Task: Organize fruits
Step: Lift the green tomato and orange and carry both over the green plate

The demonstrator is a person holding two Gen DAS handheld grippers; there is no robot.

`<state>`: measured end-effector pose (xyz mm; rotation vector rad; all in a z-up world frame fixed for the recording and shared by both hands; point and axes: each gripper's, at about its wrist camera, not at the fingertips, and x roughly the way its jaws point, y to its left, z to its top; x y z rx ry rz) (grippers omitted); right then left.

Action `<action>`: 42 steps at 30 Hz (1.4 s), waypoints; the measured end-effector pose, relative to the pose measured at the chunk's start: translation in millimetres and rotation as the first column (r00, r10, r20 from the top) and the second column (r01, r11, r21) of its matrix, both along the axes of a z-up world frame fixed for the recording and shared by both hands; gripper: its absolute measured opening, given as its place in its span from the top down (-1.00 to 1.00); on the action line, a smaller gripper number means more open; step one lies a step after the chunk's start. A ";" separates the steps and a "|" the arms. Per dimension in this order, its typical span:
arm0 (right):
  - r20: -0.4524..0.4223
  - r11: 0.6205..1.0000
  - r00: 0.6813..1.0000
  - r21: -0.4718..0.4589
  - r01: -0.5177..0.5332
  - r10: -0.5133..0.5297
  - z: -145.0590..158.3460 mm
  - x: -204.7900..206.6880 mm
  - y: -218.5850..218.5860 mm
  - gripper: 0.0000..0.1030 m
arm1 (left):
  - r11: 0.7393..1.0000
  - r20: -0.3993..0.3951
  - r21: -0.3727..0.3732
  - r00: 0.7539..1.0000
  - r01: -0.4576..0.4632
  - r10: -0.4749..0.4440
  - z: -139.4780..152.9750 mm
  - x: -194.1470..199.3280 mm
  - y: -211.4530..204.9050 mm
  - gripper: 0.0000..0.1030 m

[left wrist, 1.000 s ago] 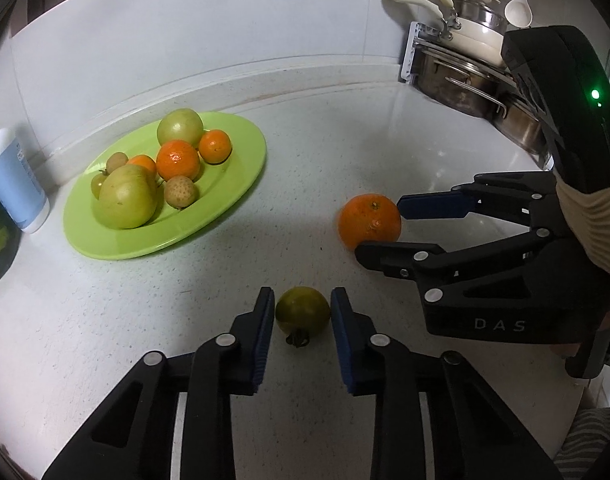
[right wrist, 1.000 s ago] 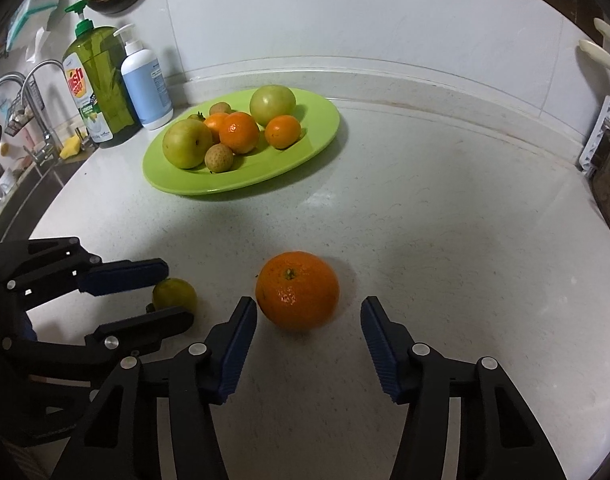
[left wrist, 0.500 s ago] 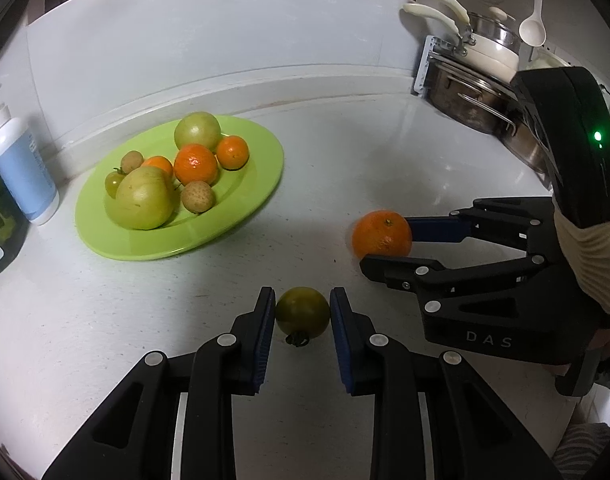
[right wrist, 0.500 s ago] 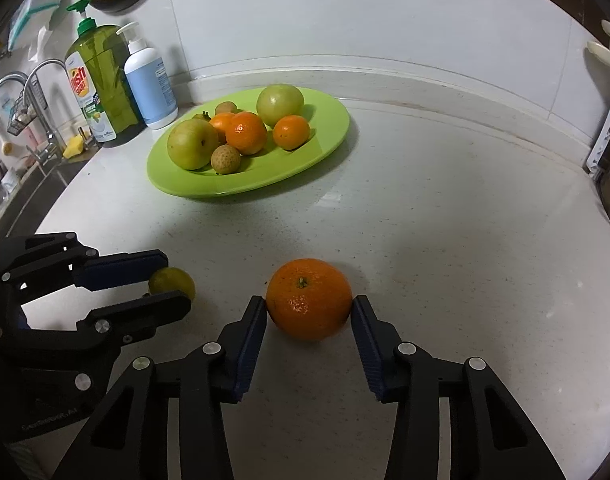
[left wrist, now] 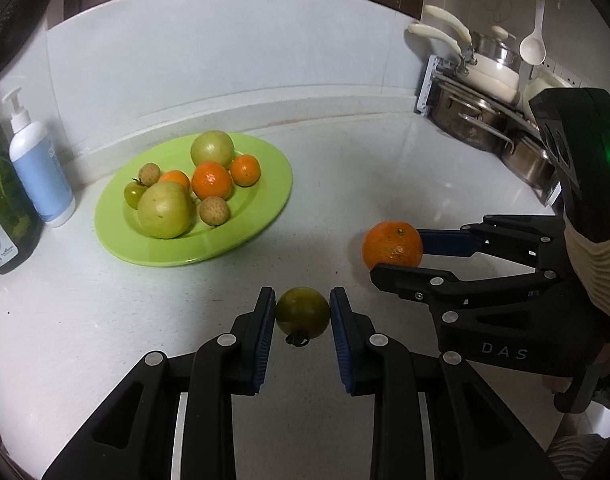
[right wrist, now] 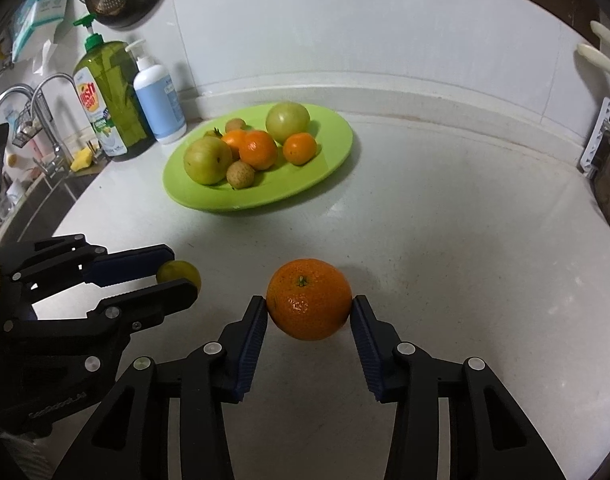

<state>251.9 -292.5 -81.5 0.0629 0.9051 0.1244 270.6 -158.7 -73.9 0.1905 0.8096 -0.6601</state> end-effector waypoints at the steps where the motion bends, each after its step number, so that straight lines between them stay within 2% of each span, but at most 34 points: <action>1: 0.006 1.000 1.000 0.001 0.003 -0.003 3.3 -2.5 1.0 0.14 | 1.000 0.004 -0.006 1.000 -0.004 0.004 3.1 -2.2 2.6 0.45; 14: 0.066 1.000 0.997 0.009 0.029 -0.029 36.8 -23.9 15.5 0.14 | 0.999 0.080 -0.050 0.996 -0.022 0.026 37.1 -18.9 28.6 0.45; 21: 0.100 0.999 0.994 0.015 0.046 -0.047 51.9 -25.3 28.9 0.14 | 0.998 0.118 -0.048 0.992 -0.032 0.037 48.2 -15.7 43.6 0.45; 31: 0.132 0.999 0.990 0.009 0.042 -0.043 67.4 -13.2 49.0 0.14 | 0.998 0.169 -0.045 0.985 -0.035 0.042 65.5 1.4 60.0 0.45; 42: 0.159 0.999 0.986 0.010 0.045 -0.046 82.3 20.5 54.9 0.14 | 0.998 0.208 -0.057 0.977 -0.032 0.043 85.6 35.0 66.0 0.45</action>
